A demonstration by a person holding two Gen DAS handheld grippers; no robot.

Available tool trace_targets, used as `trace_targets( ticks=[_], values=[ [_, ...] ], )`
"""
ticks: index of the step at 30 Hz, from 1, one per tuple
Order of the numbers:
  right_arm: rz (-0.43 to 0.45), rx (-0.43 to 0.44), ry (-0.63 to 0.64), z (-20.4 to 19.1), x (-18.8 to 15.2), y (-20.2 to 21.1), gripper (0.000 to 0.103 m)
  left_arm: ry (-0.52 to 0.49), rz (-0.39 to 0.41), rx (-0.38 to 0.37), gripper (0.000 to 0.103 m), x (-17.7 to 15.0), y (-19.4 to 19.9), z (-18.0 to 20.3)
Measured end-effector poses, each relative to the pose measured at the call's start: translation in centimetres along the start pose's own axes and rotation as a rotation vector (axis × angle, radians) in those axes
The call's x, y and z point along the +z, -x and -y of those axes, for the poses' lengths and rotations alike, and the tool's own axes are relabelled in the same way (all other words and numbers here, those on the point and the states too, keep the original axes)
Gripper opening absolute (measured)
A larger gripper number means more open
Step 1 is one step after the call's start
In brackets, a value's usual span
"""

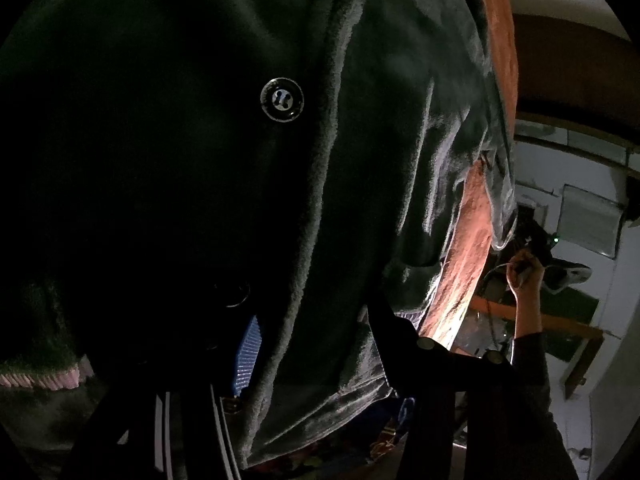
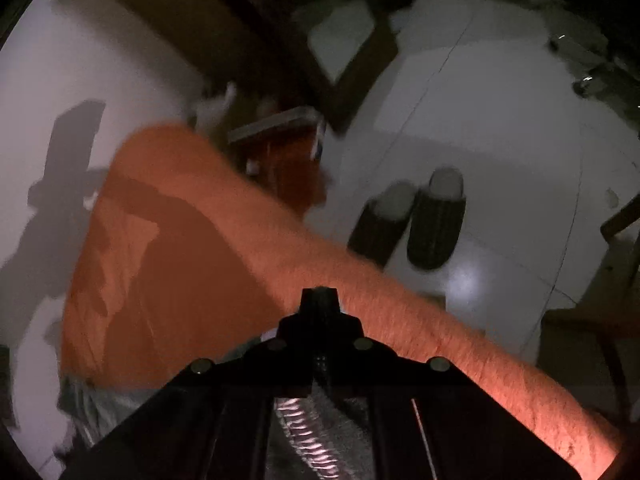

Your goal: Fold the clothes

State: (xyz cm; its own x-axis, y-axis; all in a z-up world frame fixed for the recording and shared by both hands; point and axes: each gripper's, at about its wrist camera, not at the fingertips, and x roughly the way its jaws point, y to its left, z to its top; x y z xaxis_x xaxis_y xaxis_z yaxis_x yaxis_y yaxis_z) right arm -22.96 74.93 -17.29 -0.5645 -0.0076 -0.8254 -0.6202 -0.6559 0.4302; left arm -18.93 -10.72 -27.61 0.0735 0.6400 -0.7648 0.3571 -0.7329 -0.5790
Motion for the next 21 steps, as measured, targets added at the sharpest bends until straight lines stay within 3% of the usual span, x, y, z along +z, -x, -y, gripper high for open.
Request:
trace_targets(
  ticks=[5, 10, 13, 14, 16, 17, 21],
  values=[
    [0.04, -0.038, 0.016, -0.9, 1.2, 0.2, 0.003, 0.02, -0.007, -0.012, 0.053, 0.0, -0.2, -0.5],
    [0.171, -0.163, -0.045, -0.5, 2.5, 0.6, 0.0, 0.013, -0.014, -0.006, 0.053, 0.4, -0.6, -0.3],
    [0.103, -0.152, -0.082, 0.4, 3.3, -0.6, 0.0, 0.009, -0.015, -0.008, 0.053, 0.4, -0.7, 0.0],
    [0.073, -0.138, -0.088, 0.5, 3.3, -0.9, 0.002, 0.009, -0.014, -0.011, 0.053, 0.4, -0.7, 0.1],
    [0.024, -0.019, -0.08, -0.2, 1.6, -0.4, 0.005, 0.011, -0.012, -0.014, 0.053, 0.5, -0.8, 0.1],
    [0.002, 0.033, -0.031, -1.4, -0.1, 0.2, 0.009, 0.013, -0.012, -0.016, 0.053, 0.6, -0.9, 0.0],
    [-0.098, 0.196, 0.21, -7.3, -8.0, 1.4, 0.01, 0.009, -0.017, 0.0, 0.053, 0.7, -0.8, -0.2]
  ],
)
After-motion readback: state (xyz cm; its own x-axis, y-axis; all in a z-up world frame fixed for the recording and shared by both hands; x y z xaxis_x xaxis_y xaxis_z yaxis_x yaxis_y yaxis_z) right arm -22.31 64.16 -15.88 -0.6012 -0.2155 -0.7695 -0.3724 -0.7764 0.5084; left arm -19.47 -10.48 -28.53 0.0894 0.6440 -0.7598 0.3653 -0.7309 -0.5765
